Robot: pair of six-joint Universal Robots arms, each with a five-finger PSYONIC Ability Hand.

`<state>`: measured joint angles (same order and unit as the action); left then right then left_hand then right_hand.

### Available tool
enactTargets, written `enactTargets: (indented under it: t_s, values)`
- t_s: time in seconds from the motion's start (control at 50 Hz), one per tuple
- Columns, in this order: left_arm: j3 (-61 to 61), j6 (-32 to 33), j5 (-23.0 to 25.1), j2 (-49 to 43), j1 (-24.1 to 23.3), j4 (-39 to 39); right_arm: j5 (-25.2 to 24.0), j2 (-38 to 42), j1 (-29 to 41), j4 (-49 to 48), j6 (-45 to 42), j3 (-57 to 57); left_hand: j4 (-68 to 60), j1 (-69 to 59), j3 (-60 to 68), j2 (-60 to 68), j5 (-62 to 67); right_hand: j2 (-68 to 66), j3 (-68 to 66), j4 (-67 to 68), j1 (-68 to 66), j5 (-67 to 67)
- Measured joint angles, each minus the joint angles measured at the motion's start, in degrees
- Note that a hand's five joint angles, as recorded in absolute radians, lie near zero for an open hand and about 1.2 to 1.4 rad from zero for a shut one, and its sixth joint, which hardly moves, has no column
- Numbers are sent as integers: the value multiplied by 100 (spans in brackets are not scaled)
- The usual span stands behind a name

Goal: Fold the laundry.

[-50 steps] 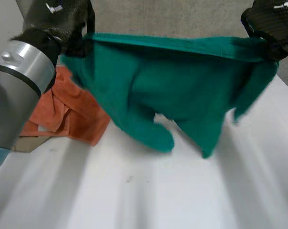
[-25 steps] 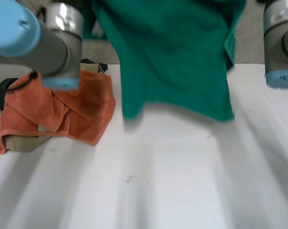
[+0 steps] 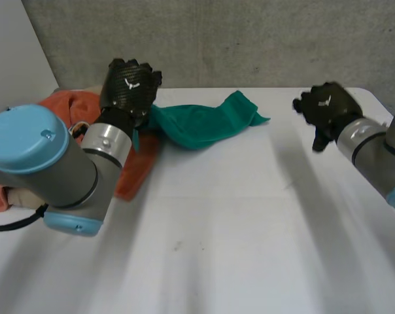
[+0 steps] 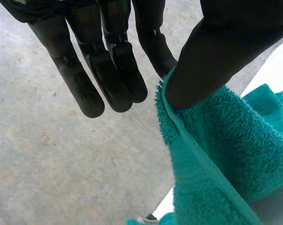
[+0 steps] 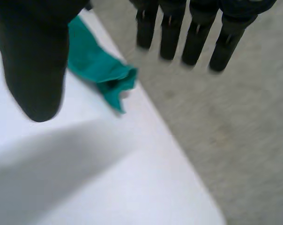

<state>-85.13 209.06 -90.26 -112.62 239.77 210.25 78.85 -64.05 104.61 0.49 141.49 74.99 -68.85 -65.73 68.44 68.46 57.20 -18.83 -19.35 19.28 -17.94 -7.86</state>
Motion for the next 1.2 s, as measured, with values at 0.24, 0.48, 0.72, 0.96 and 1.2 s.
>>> enactTargets:
  t_s: [0.24, 0.48, 0.72, 0.96, 1.2]
  values:
    - [-198, 9, 22, 1205, -103, -824, -447, 557, 47, 212, 1105, -811, 0, 0, 0, 0, 0, 618, 692, -681, 446, 512]
    - [-599, 15, 146, 2530, -639, -1174, -811, 2195, 519, -285, 1981, -1958, 0, 0, 0, 0, 0, 618, 692, -681, 446, 512]
    - [-861, 8, 134, 3180, -862, -1260, -492, 3725, 1341, -707, 2099, -3334, 0, 0, 0, 0, 0, 68, 98, -68, -14, -142]
    - [-990, 12, 131, 3291, -870, -1354, -962, 3589, 1526, -571, 2028, -3359, -1, 0, 0, 0, 0, -4883, -4868, 4914, -4651, -4807]
    - [-1036, 89, 143, 3039, 89, -1333, -386, 878, 575, -232, 593, -1736, -1, 0, 0, 0, 0, -4883, -4879, 4935, -4651, -4808]
